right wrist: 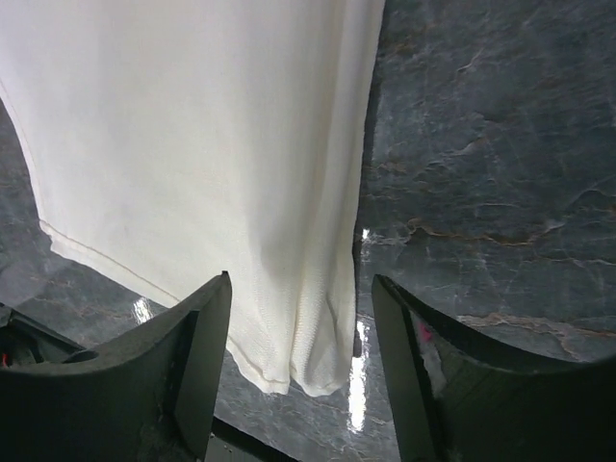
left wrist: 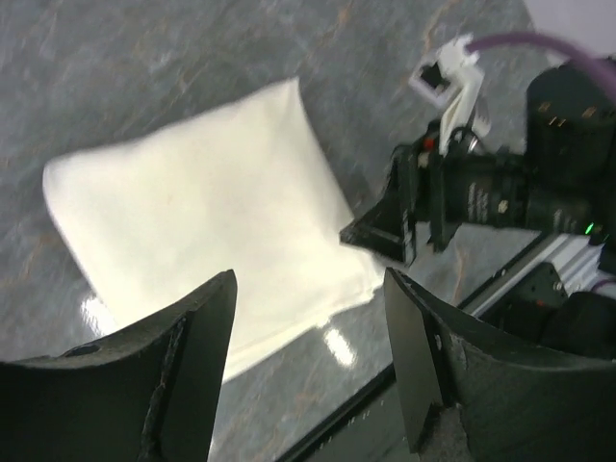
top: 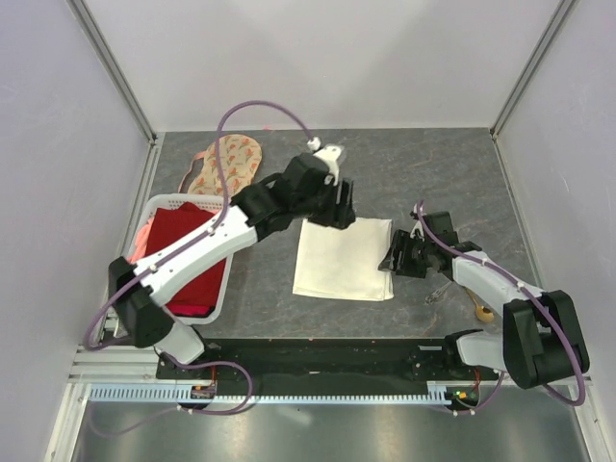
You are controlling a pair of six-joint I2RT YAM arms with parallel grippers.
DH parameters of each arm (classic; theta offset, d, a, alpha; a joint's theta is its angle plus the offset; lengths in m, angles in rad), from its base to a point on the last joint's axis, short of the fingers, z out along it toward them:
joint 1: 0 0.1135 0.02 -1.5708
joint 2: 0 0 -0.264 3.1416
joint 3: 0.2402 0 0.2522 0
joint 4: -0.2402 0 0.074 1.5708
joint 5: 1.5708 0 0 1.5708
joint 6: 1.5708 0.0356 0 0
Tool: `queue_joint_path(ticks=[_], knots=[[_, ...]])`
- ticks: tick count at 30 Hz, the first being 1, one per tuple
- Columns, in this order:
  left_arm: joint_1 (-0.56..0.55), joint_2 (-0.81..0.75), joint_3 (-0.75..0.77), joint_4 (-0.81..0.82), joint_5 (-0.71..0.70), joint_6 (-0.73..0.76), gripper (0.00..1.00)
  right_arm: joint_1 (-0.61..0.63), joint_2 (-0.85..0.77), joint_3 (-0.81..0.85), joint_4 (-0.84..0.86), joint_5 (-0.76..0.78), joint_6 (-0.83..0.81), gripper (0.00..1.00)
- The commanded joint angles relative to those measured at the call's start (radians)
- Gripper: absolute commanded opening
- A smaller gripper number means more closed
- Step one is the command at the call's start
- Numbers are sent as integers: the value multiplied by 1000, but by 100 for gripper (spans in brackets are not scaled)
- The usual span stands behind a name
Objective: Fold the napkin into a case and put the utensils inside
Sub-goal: Smooth out the lower triangle-folded napkin at the center of the board.
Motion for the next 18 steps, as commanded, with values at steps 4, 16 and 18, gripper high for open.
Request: queue_joint_path(ticks=[4,16,18], knots=[[23,-216,-406,98,71,-101,67,29,31,-10,1,149,-2,52],[24,-318,-632,205,178,-141,65,34,76,134,-81,235,12,45],[20,-313,-646,274,241,-142,63,34,14,90,-87,186,38,52]])
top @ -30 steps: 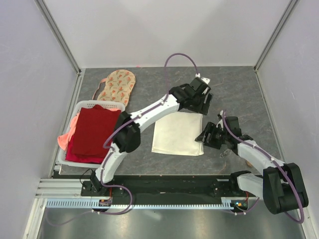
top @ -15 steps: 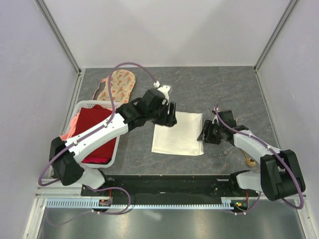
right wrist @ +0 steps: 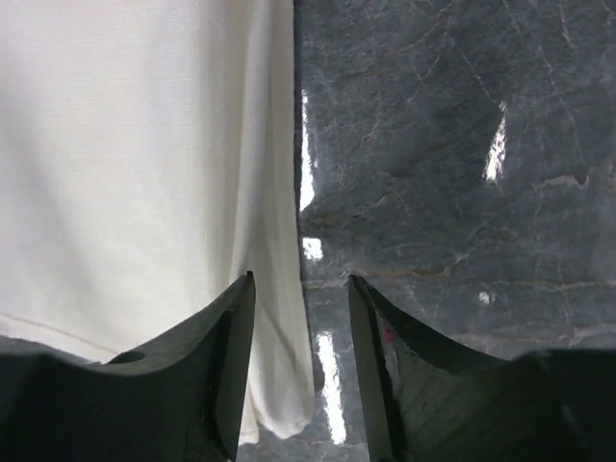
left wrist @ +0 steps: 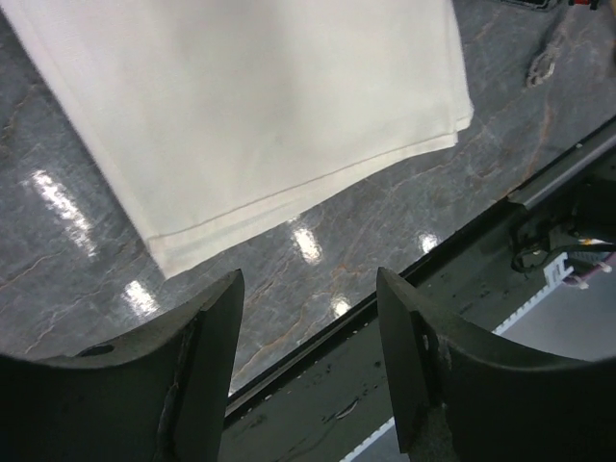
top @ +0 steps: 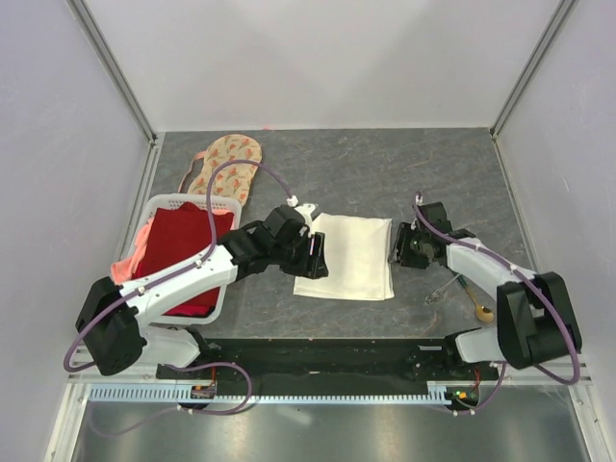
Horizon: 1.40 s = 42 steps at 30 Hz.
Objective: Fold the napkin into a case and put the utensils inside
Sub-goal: Smooth out the lower triangle-folded napkin at the center of the board.
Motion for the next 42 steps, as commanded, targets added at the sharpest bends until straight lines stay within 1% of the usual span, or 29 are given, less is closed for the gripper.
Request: queue_joint_path(ticks=[1,2,3,4,6,7,8,9,11,12,13,15,17,22,25,26,28,32,34,37,42], knots=[[-12,-19,-31,170,120,-44,64,5,-171,-30,-51,-45,66,53],[-24,16,-29,191,137,-44,66,5,-194,-64,-48,-73,78,52],[-39,39,-26,223,131,-43,68,5,-236,-87,-32,-140,95,52],[-79,63,0,226,114,-35,69,5,-256,-110,-22,-168,106,51],[-123,155,37,231,63,-14,70,6,-317,-164,-21,-182,130,50],[-165,189,78,233,43,3,68,6,-338,-176,-26,-162,136,49],[-183,218,98,239,20,9,65,5,-358,-203,-28,-154,149,46],[-200,272,136,243,22,14,60,6,-387,-217,-25,-153,152,44],[-240,315,163,274,-7,14,59,6,-395,-243,-23,-165,150,40],[-260,365,196,282,-15,19,58,6,-391,-251,-15,-170,149,38],[-266,390,216,280,-20,23,58,5,-386,-265,-8,-179,146,37],[-278,441,270,273,-44,26,58,5,-376,-277,18,-194,143,32],[-291,493,296,263,-66,32,58,5,-369,-286,26,-197,143,31],[-300,554,359,242,-87,31,54,3,-351,-314,26,-173,143,31],[-305,593,394,211,-142,25,51,5,-334,-320,31,-170,162,30],[-306,617,403,193,-151,23,50,5,-334,-322,31,-161,167,25],[-311,645,439,176,-161,22,47,5,-331,-326,40,-157,176,18],[-325,697,497,139,-181,23,46,5,-316,-336,60,-194,193,11],[-340,723,534,98,-226,28,46,3,-317,-343,75,-206,202,8],[-349,754,574,36,-277,19,43,5,-323,-345,78,-206,206,6],[-363,751,577,18,-329,17,38,5,-320,-351,80,-203,201,4]])
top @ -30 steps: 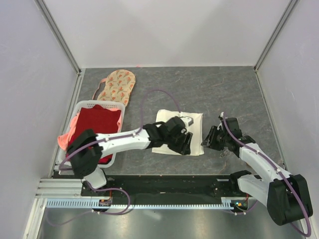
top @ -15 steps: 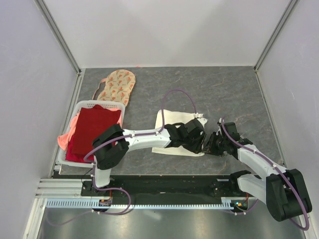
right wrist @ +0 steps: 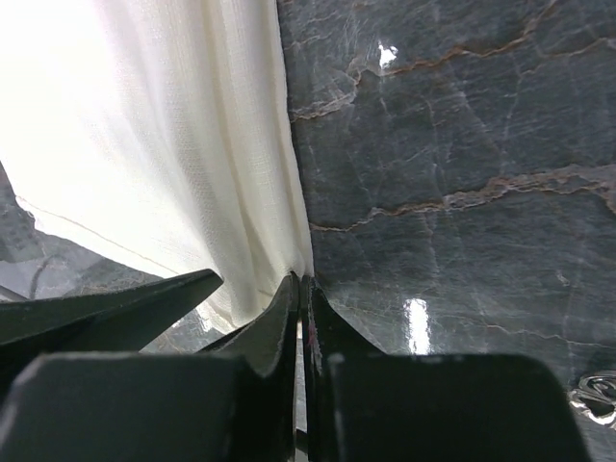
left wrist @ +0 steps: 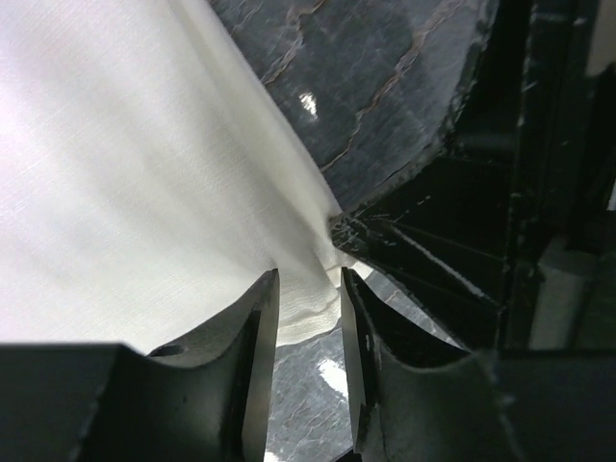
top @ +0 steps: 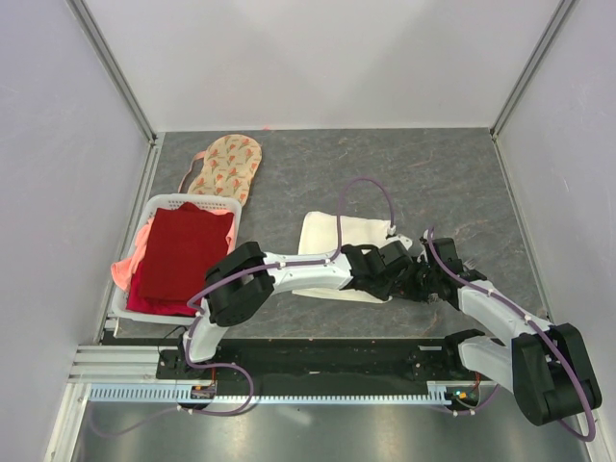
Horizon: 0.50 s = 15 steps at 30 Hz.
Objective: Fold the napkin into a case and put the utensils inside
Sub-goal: Smooth out the lower triangle-folded napkin at the center of the board.
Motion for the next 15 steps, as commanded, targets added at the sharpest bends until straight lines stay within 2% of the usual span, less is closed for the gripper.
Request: queue_joint_path(ticks=[1,6,9,12,13,14,15], knots=[[-13,8,45,-48,-95,22,37,1,1,-16,19,2,8,3],[-16,25,54,-65,-67,10,35,-1,-4,-19,24,0,11,1],[-15,33,65,-64,-33,15,41,-1,-1,-19,27,-1,13,1],[-13,44,77,-62,-9,21,42,-1,4,-21,31,-13,11,0],[-10,48,89,-62,-3,24,38,1,5,-21,33,-13,9,0],[-9,51,94,-64,2,24,12,-1,4,-21,33,-13,9,0],[-8,48,96,-64,1,26,6,-1,4,-24,31,-13,8,0]])
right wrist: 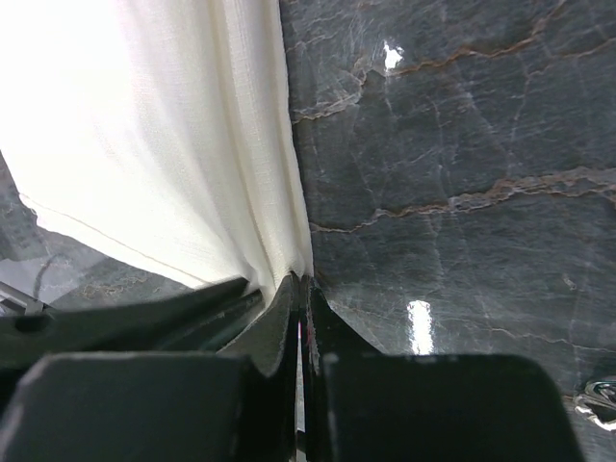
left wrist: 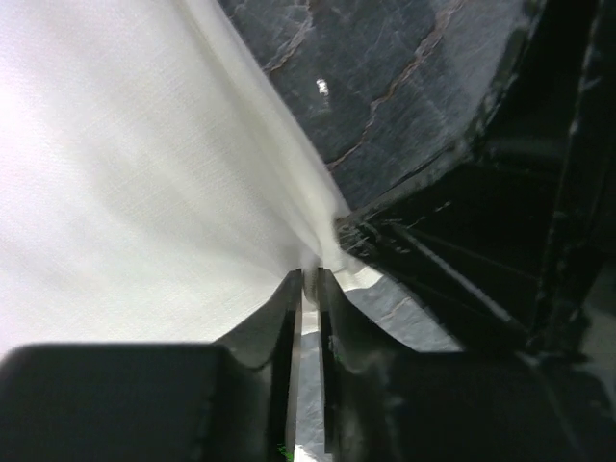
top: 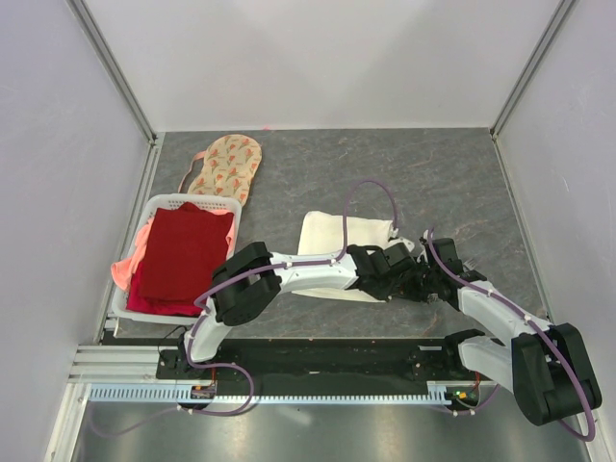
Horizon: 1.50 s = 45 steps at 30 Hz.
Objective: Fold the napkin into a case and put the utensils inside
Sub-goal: Smooth out the lower triangle-folded napkin at the center of the board, then move the lower triangle-folded napkin to the center of the board.
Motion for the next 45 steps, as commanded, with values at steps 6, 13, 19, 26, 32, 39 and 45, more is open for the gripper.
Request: queue_joint_path(ticks=[6,13,19,26,32,39,45], knots=[[0,-45,69,-1,-1,30,2,-1,-1,-27,16,-14,2,0],[7,2,95,-3,54,10,2,1,-29,-25,3,-12,11,0],[15,28,114,6,86,1,3,-1,-67,-21,-20,16,25,0],[49,-96,51,-21,123,-5,38,-1,-91,70,-147,110,-19,20],[180,-372,-119,48,222,-13,42,1,-136,203,-279,195,-64,39],[493,-406,-222,164,328,-16,9,99,-73,275,-269,166,-62,40],[613,-273,-170,198,362,1,3,153,-20,200,-117,26,16,12]])
